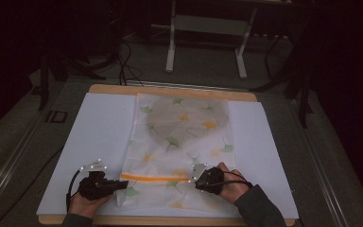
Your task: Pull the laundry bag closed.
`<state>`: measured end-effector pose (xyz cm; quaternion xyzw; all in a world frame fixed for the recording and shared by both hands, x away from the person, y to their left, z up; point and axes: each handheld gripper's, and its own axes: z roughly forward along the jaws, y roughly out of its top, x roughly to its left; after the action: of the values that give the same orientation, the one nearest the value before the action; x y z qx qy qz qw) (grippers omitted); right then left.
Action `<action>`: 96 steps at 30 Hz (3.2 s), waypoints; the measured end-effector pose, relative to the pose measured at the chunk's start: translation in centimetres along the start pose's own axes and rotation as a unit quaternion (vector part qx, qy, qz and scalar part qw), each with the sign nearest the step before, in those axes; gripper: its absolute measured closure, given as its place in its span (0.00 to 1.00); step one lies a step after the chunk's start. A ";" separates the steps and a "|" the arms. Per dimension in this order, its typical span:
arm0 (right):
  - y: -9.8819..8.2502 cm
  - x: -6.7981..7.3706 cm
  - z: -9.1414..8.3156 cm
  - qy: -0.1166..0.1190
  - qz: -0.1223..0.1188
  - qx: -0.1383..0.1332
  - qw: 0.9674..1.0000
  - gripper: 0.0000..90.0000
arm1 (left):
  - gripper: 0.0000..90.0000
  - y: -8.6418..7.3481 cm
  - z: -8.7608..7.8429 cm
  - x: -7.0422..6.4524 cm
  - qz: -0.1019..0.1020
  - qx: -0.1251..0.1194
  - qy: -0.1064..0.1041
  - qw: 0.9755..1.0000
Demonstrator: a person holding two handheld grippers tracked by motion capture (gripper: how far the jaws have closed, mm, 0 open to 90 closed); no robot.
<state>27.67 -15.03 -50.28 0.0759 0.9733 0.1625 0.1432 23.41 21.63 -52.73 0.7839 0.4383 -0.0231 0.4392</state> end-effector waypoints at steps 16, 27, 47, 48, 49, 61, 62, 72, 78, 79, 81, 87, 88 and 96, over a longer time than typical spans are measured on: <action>-1.6 -0.3 -0.6 -0.005 -0.001 0.014 1.000 1.00 | 0.99 0.0 0.0 0.1 -0.001 -0.001 0.001 1.000; -2.5 -0.5 -1.0 -0.013 -0.002 0.026 1.000 1.00 | 0.99 0.0 -0.1 0.1 0.000 0.000 0.002 1.000; -4.8 -0.7 -2.2 -0.028 0.016 0.046 0.998 1.00 | 0.99 0.0 -0.3 0.3 -0.004 -0.006 0.001 1.000; -5.0 -0.7 -2.2 -0.029 0.016 0.047 0.998 1.00 | 0.99 0.0 -0.3 0.3 -0.004 -0.006 0.001 1.000; -5.2 -0.7 -2.2 -0.029 0.020 0.048 0.998 1.00 | 0.99 0.0 -0.3 0.3 -0.004 -0.005 0.001 1.000; -8.3 -1.4 -3.3 -0.033 0.049 0.060 0.996 1.00 | 0.99 0.0 0.0 0.3 -0.004 0.004 -0.009 1.000; -8.5 -1.4 -3.5 -0.033 0.050 0.059 0.996 1.00 | 0.99 0.0 0.1 0.2 -0.002 0.005 -0.010 1.000; -8.6 -1.8 -4.3 -0.047 0.047 0.068 0.996 1.00 | 0.99 0.1 0.1 0.1 0.000 0.006 0.003 1.000; -9.9 -1.9 -4.6 -0.054 0.058 0.074 0.994 1.00 | 0.99 -0.1 0.0 0.4 -0.008 0.003 -0.015 1.000; -10.1 -1.8 -4.7 -0.055 0.059 0.075 0.994 1.00 | 0.99 0.0 0.2 0.2 -0.005 0.008 -0.015 1.000; -10.4 -1.8 -4.7 -0.050 0.062 0.075 0.994 1.00 | 0.99 0.0 0.3 0.1 -0.002 0.011 -0.015 1.000; -11.0 -1.6 -4.7 -0.037 0.073 0.061 0.995 1.00 | 0.98 -0.4 0.7 -0.1 -0.003 0.027 -0.020 0.999; -11.2 -1.5 -4.6 -0.036 0.074 0.060 0.995 1.00 | 0.97 -0.4 0.8 -0.1 0.000 0.031 -0.020 0.999; -12.5 -1.7 -4.8 -0.025 0.136 0.010 0.990 0.90 | 0.71 -0.6 -0.5 0.1 0.008 0.009 0.031 0.999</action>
<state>26.61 -28.46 -49.76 0.2134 0.9516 0.1686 0.1433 22.87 22.20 -52.90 0.7918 0.4451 0.0012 0.4183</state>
